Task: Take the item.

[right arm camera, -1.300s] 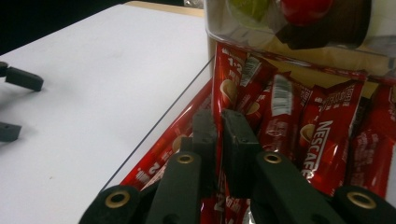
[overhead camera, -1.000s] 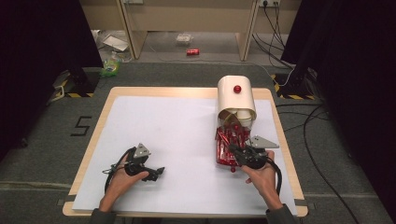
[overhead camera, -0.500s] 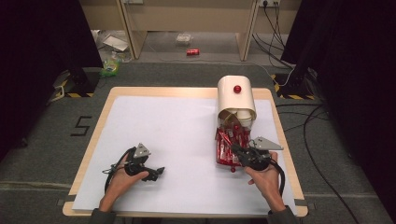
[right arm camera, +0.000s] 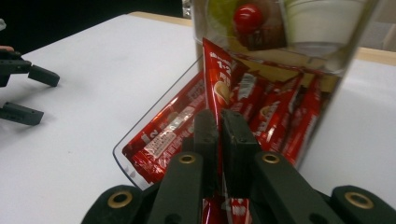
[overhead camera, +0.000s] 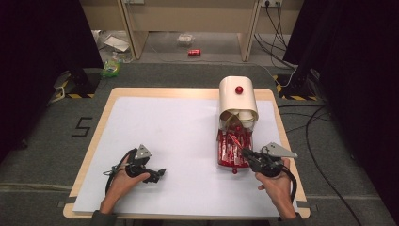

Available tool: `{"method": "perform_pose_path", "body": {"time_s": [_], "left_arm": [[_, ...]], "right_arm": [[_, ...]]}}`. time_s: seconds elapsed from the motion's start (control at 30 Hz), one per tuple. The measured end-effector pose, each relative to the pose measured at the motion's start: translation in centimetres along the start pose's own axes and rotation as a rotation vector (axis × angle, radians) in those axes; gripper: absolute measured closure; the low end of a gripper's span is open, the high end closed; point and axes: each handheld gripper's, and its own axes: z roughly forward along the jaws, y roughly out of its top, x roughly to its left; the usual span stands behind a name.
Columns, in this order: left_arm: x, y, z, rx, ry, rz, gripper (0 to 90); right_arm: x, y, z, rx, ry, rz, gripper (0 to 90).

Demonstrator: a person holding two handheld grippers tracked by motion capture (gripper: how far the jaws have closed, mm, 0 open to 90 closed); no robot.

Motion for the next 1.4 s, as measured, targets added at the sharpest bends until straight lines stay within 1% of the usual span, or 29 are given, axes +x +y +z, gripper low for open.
{"method": "perform_pose_path", "body": {"time_s": [0.1, 0.2, 0.43, 0.8, 1.2, 1.4], "left_arm": [[0.0, 0.0, 0.0, 0.000, 0.000, -0.001, 0.0], [0.0, 0.0, 0.0, 0.000, 0.000, 0.000, 0.0], [0.0, 0.0, 0.0, 0.000, -0.001, -0.001, 0.0], [0.0, 0.0, 0.0, 0.000, -0.001, -0.001, 0.0], [0.0, 0.0, 0.0, 0.000, 0.000, -0.001, 0.0], [0.0, 0.0, 0.0, 0.001, -0.001, 0.000, 0.0]], "right_arm": [[-0.4, -0.2, -1.0, -0.013, -0.019, 0.005, 85.7], [-1.0, -0.6, -1.8, -0.022, -0.037, 0.022, 85.7], [-1.9, -1.1, -3.0, -0.038, -0.064, 0.040, 85.7], [-3.0, -1.5, -4.3, -0.055, -0.101, 0.059, 85.6], [-4.8, -2.1, -5.1, -0.067, -0.161, 0.079, 85.6], [-5.3, -2.3, -5.4, -0.065, -0.180, 0.087, 85.5]]}}
